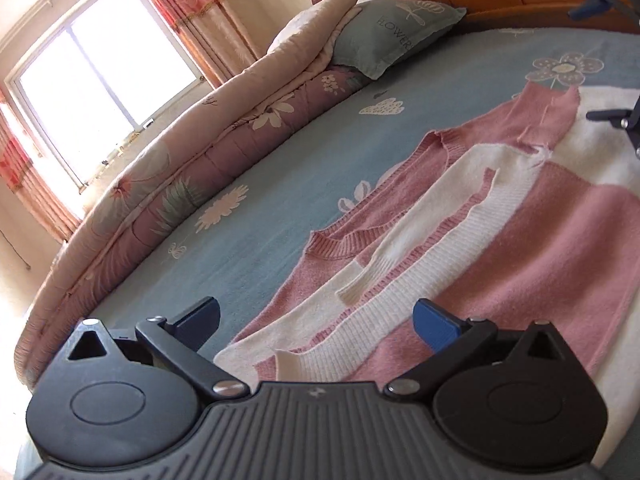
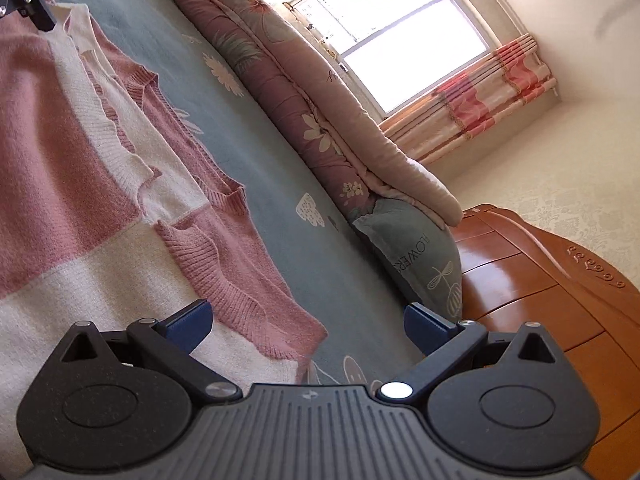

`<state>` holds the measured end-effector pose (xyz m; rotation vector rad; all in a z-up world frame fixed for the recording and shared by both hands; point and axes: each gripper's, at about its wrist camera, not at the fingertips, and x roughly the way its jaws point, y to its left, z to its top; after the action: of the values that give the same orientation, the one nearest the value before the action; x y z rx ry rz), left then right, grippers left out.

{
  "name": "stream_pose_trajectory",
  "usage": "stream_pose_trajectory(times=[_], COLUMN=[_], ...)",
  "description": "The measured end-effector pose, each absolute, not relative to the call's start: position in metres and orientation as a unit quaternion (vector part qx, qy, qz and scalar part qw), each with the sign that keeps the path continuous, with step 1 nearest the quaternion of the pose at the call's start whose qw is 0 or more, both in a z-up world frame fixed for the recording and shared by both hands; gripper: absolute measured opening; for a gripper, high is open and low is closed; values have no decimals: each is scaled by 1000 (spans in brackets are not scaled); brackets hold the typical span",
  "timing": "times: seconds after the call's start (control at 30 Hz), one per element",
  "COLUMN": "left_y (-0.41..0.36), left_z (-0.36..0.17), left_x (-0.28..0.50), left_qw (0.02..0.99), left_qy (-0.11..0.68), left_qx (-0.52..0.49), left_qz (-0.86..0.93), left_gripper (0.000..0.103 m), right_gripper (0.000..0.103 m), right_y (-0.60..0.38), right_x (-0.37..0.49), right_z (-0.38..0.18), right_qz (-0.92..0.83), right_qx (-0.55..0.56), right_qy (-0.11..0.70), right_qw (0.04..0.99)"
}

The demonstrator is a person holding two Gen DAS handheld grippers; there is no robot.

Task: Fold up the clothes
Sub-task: 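Raise both open tools away from the folded sweater, then move both open tools to the folded edge of the sweater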

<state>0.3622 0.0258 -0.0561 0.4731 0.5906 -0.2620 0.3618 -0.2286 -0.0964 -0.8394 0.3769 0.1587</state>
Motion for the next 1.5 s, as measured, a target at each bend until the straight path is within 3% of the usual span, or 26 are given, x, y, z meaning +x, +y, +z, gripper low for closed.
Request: stream_pose_trajectory(times=[0.23, 0.7, 0.97, 1.33, 1.5], left_y=[70, 42, 55, 156, 193], left_z=[-52, -76, -80, -74, -94], left_x=[362, 362, 358, 383, 406], left_qw=[894, 847, 846, 859, 849], left_qy=[376, 426, 431, 385, 387], left_qx=[-33, -79, -109, -269, -322], left_qz=[-243, -309, -293, -206, -160], left_gripper=[102, 101, 101, 100, 91], right_gripper=[103, 103, 103, 103, 103], right_y=[-253, -333, -370, -371, -367], right_x=[357, 410, 426, 443, 450], right_z=[-71, -67, -94, -101, -111], right_qz=[248, 300, 277, 336, 345], right_qx=[-203, 97, 184, 263, 266], right_qy=[277, 354, 387, 384, 404], right_qw=[906, 881, 860, 819, 804])
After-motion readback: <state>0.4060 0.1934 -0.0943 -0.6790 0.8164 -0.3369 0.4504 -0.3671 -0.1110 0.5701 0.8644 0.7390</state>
